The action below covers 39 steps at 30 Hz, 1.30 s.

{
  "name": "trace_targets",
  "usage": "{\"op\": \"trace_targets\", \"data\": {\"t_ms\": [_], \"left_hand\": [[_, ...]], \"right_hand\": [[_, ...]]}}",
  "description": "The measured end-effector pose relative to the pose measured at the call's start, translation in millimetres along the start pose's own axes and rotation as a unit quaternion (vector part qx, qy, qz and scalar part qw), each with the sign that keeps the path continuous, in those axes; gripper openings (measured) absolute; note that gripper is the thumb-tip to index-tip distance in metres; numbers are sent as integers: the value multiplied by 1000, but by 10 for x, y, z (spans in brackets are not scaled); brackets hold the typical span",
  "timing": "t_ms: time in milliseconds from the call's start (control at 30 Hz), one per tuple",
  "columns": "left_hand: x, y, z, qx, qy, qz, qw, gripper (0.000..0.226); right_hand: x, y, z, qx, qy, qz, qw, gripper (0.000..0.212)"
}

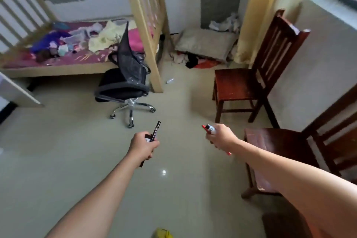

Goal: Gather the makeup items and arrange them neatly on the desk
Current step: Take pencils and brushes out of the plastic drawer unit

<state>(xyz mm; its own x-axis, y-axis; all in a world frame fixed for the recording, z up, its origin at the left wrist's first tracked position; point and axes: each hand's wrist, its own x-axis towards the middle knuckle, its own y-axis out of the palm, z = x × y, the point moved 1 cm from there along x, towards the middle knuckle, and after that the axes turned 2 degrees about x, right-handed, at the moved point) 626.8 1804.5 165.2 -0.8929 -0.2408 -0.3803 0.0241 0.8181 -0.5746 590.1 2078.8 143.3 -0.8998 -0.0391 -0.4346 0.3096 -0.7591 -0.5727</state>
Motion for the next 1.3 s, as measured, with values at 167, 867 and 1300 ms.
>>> {"op": "trace_targets", "data": {"t_ms": [167, 867, 1300], "left_hand": [[130, -1361, 932, -98, -76, -54, 991, 18], [1437, -5157, 3452, -495, -232, -226, 806, 6], [2690, -7703, 4638, -560, -217, -303, 740, 12]], "right_hand": [[383, 1141, 1338, 86, -27, 92, 992, 15], [1908, 5413, 5399, 275, 118, 454, 839, 6], [2826, 7759, 8308, 175, 73, 556, 809, 9]]}}
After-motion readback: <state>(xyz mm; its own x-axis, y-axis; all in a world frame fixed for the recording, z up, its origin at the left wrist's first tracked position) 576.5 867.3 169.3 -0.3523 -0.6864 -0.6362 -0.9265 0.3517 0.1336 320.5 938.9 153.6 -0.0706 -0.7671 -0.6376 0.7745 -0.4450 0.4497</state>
